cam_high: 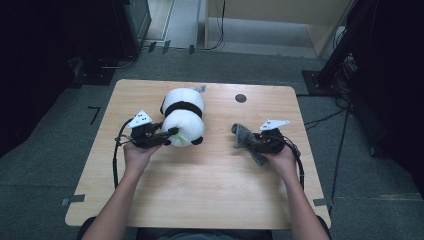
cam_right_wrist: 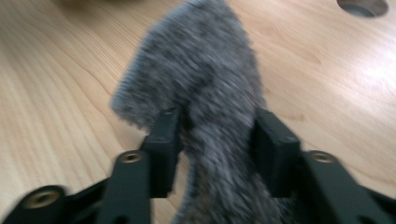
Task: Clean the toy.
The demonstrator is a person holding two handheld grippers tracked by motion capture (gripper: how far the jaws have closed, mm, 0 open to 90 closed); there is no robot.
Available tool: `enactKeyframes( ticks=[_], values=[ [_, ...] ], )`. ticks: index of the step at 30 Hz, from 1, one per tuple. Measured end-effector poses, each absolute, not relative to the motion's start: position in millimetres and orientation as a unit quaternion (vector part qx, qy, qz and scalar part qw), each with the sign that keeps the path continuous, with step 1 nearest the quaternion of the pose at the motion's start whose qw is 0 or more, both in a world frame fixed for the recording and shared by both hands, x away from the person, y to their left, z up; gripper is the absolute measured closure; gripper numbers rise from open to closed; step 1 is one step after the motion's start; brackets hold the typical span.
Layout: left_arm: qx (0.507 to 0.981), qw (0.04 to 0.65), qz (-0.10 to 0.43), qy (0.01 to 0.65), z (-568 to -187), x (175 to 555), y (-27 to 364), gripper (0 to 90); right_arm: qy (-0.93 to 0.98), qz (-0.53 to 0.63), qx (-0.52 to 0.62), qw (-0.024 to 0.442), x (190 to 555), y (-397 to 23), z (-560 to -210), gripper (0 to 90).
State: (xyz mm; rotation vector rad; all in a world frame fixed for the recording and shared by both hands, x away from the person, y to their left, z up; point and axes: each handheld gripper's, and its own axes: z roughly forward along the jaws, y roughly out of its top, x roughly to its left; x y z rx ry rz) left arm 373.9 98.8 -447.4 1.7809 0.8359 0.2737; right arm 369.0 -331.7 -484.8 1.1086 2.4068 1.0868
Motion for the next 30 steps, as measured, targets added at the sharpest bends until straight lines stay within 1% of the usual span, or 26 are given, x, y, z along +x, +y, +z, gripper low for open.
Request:
enactKeyframes(
  ticks=[1, 3, 5, 11, 22, 26, 30],
  values=[
    [0.752, 0.545, 0.117, 0.353, -447.6, 374.1, 97.9, 53.3, 0.831, 0.372, 0.392, 0.134, 369.2, -332.7, -486.6, 64.8],
    [0.753, 0.544, 0.118, 0.351, -447.9, 374.6, 95.7, 53.3, 0.825, 0.372, 0.406, 0.126, 369.4, -335.2, -487.9, 74.0],
    [0.754, 0.544, 0.117, 0.35, -448.0, 374.5, 93.9, 53.3, 0.818, 0.381, 0.412, 0.126, 368.2, -336.6, -484.0, 77.0],
    [0.758, 0.537, 0.116, 0.353, -449.8, 374.0, 87.4, 53.3, 0.799, 0.424, 0.403, 0.14, 361.2, -324.1, -455.4, 77.4],
    [0.755, 0.545, 0.111, 0.347, -449.8, 369.5, 78.0, 53.3, 0.802, 0.479, 0.332, 0.135, 355.2, -257.3, -407.1, 77.0],
    [0.757, 0.544, 0.115, 0.343, -450.2, 367.1, 72.4, 53.3, 0.802, 0.492, 0.312, 0.132, 355.8, -232.0, -396.9, 76.9],
    [0.761, 0.539, 0.126, 0.338, -449.5, 363.4, 68.0, 53.3, 0.806, 0.496, 0.298, 0.124, 356.1, -208.3, -396.4, 77.5]
  ],
)
